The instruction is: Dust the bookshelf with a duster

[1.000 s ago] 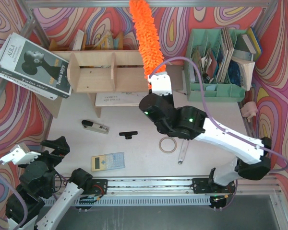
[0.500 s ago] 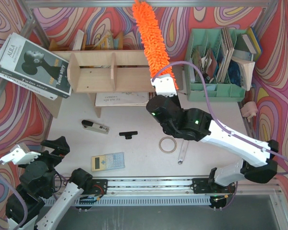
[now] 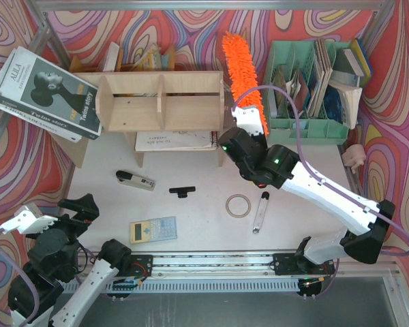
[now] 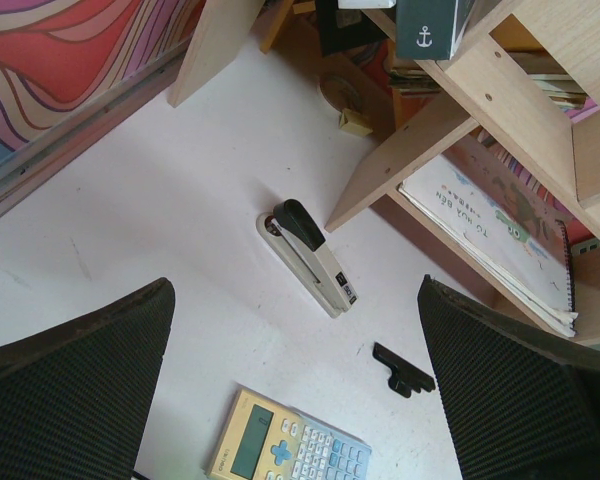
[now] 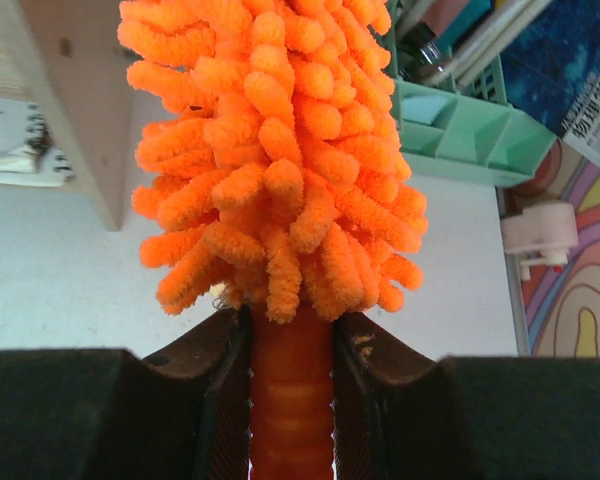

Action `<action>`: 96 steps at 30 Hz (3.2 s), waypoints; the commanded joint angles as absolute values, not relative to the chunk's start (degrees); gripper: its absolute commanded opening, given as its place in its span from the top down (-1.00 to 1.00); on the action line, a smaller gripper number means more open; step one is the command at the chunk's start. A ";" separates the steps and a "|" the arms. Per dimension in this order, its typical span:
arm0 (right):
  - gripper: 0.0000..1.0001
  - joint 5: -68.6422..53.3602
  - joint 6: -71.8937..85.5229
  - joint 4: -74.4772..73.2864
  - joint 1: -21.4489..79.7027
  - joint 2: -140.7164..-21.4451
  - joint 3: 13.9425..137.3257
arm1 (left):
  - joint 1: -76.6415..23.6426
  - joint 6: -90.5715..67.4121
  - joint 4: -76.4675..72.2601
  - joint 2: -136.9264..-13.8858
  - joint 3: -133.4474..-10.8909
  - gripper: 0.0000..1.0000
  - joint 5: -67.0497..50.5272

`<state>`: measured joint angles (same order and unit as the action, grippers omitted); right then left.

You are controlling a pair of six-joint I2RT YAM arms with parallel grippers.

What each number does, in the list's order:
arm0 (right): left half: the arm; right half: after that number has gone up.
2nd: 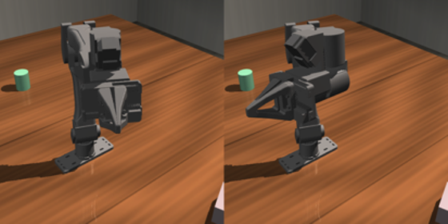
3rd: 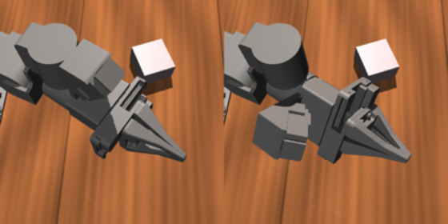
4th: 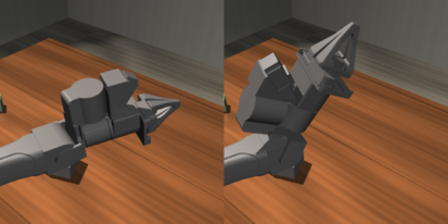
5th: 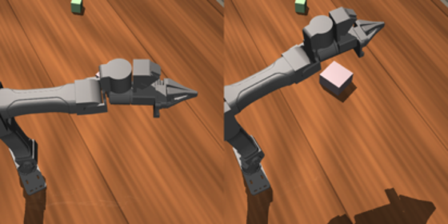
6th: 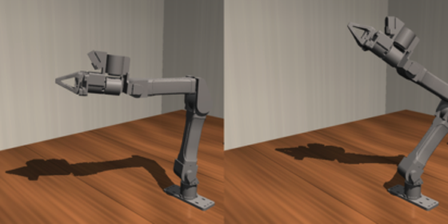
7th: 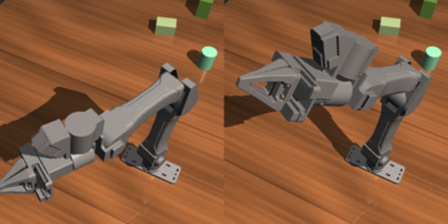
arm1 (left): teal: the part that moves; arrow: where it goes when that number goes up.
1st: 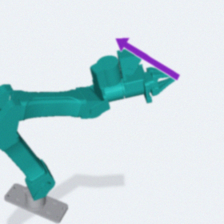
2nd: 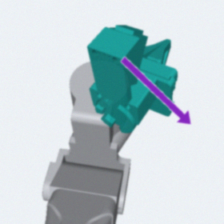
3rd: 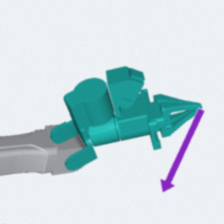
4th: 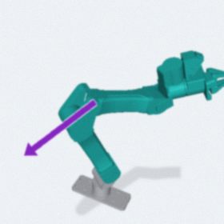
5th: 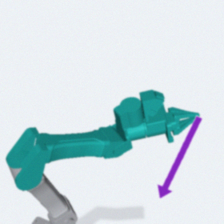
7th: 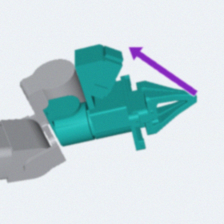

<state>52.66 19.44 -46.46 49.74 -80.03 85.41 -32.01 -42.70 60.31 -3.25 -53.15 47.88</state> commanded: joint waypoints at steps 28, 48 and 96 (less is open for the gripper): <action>1.00 43.78 19.13 -39.33 46.69 -74.53 79.74 | -32.36 -43.09 61.52 -4.31 -53.17 -0.96 49.46; 1.00 31.43 39.95 -38.45 45.83 -59.91 67.37 | -32.32 -42.93 61.28 -4.03 -52.92 -0.97 49.23; 1.00 9.22 47.09 10.24 45.96 -48.19 30.79 | -33.80 -40.54 63.62 -28.79 -55.82 -0.97 47.31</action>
<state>11.68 47.33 6.46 45.93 -45.06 30.37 -32.51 -41.65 62.06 -27.18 -54.68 47.33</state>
